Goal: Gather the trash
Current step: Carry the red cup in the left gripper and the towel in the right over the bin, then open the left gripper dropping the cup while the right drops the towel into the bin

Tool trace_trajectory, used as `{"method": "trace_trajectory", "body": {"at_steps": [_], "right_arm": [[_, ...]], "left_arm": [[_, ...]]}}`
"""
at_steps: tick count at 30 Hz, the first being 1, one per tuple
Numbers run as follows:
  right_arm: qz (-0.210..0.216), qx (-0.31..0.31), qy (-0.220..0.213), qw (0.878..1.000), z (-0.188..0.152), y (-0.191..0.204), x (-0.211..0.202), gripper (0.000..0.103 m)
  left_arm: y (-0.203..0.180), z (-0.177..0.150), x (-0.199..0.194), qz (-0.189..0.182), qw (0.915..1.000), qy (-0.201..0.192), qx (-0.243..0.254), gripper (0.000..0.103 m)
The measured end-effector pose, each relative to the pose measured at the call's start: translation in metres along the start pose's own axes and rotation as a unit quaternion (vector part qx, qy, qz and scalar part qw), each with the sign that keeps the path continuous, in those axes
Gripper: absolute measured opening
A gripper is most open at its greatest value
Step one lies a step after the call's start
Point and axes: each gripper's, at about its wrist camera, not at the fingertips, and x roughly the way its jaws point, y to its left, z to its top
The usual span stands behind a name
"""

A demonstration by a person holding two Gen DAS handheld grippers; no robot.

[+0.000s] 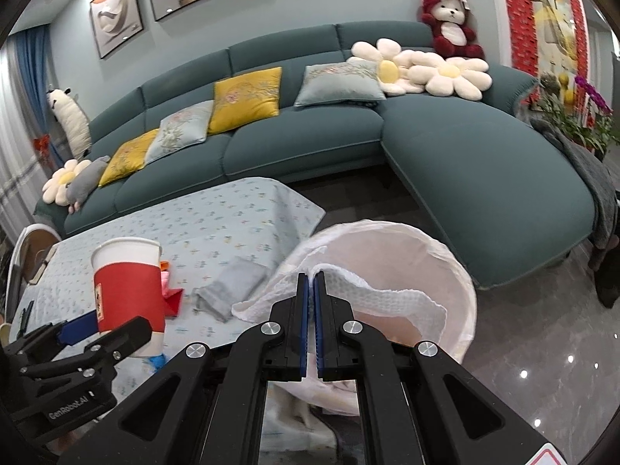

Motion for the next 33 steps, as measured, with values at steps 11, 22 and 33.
{"method": "trace_trajectory", "body": {"at_steps": [11, 22, 33], "right_arm": [[-0.022, 0.019, 0.029, 0.999, -0.019, -0.035, 0.023, 0.003], [-0.014, 0.067, 0.045, 0.997, -0.026, -0.06, 0.04, 0.004], [-0.005, 0.09, 0.054, 0.994, -0.028, -0.068, 0.052, 0.006]], "left_arm": [[-0.044, 0.001, 0.03, -0.027, 0.9986, 0.023, 0.04, 0.067], [-0.074, 0.001, 0.059, -0.032, 0.9969, 0.046, 0.055, 0.067], [-0.078, 0.002, 0.078, -0.035, 0.9967, 0.056, 0.047, 0.068]]}}
